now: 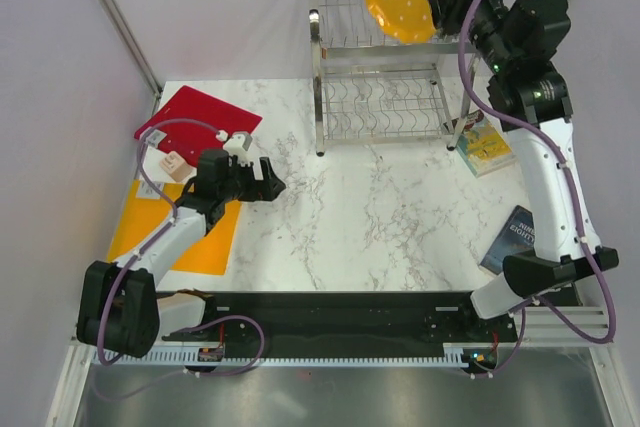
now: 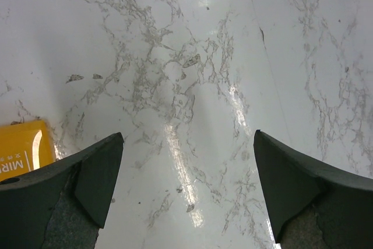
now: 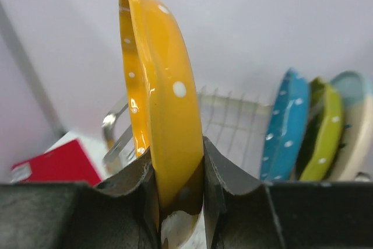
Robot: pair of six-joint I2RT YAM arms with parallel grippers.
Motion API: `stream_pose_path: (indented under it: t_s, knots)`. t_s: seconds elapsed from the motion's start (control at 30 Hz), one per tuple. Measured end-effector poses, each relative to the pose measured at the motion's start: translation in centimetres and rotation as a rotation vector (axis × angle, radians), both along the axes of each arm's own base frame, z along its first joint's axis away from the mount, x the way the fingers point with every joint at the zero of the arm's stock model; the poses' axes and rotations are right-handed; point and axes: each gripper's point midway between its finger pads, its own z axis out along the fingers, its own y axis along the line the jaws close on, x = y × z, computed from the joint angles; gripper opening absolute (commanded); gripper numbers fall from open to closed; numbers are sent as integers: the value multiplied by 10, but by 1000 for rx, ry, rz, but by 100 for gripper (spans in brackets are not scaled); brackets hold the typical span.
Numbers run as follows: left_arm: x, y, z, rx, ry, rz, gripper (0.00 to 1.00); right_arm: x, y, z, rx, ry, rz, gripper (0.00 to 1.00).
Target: Load the plates into the dish rack
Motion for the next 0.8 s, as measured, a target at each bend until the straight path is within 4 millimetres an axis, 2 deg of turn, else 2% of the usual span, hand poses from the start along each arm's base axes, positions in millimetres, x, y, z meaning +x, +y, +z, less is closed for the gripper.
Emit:
stream_pose_path:
  t_s: [0.1, 0.2, 0.3, 0.43, 0.57, 0.67, 0.8]
  knots:
    - [-3, -3, -1, -25, -1, -2, 100, 29, -13, 20, 22, -90, -180, 0]
    - [-11, -5, -4, -45, 4, -12, 100, 57, -14, 25, -16, -160, -357, 0]
    - [-18, -6, -6, -56, 6, -25, 100, 83, -12, 14, -62, -164, -503, 0]
    - [-21, -9, 0, -75, -16, -48, 100, 112, -16, -14, -146, -129, -644, 0]
    - [-20, -12, 4, -86, -37, -61, 100, 126, -28, -39, -226, -79, -729, 0]
    - [-20, -12, 3, -90, -44, -65, 100, 127, -36, -41, -255, -75, -754, 0]
    - [-25, -14, -3, -97, -34, -79, 100, 126, -39, -33, -269, -95, -757, 0]
